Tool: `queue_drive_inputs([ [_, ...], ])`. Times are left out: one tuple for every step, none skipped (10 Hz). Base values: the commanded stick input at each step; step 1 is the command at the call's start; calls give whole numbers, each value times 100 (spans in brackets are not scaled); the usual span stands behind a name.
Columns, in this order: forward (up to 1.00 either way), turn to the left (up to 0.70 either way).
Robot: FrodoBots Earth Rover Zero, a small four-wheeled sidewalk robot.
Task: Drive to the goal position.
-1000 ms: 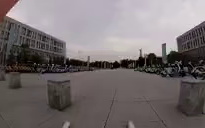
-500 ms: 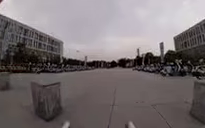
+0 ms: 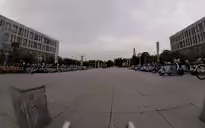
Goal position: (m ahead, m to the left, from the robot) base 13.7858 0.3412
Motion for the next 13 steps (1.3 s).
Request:
queue_drive_inputs([
  [60,-15],
  [60,-15],
  [60,-15],
  [60,-15],
  [60,-14],
  [60,0],
  [60,0],
  [60,0],
  [60,0],
  [60,0],
  [60,0],
  [60,0],
  [60,0],
])
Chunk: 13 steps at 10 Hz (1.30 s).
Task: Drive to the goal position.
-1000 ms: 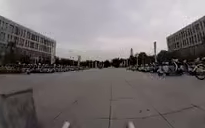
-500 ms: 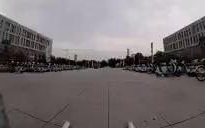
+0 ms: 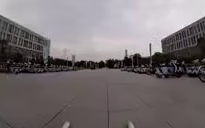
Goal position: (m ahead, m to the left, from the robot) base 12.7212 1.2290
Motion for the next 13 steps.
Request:
queue_drive_inputs([
  [60,0],
  [60,0],
  [60,0],
  [60,0],
  [60,0],
  [60,0],
  [60,0],
  [60,0],
  [60,0],
  [60,0],
  [60,0],
  [60,0],
  [60,0],
])
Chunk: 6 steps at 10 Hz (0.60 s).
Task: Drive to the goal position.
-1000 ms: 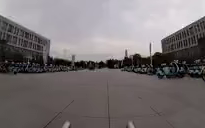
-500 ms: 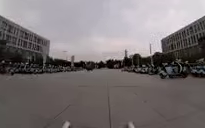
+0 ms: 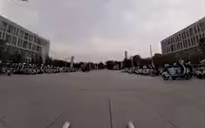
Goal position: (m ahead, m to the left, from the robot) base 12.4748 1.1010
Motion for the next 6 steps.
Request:
queue_drive_inputs([
  [60,0],
  [60,0],
  [60,0],
  [60,0],
  [60,0],
  [60,0],
])
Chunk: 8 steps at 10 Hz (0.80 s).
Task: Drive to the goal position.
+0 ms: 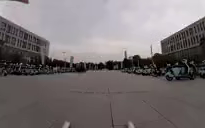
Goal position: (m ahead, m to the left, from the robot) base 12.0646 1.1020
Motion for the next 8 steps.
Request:
queue_drive_inputs([
  [60,0],
  [60,0],
  [60,0],
  [60,0],
  [60,0],
  [60,0],
  [60,0],
  [60,0],
])
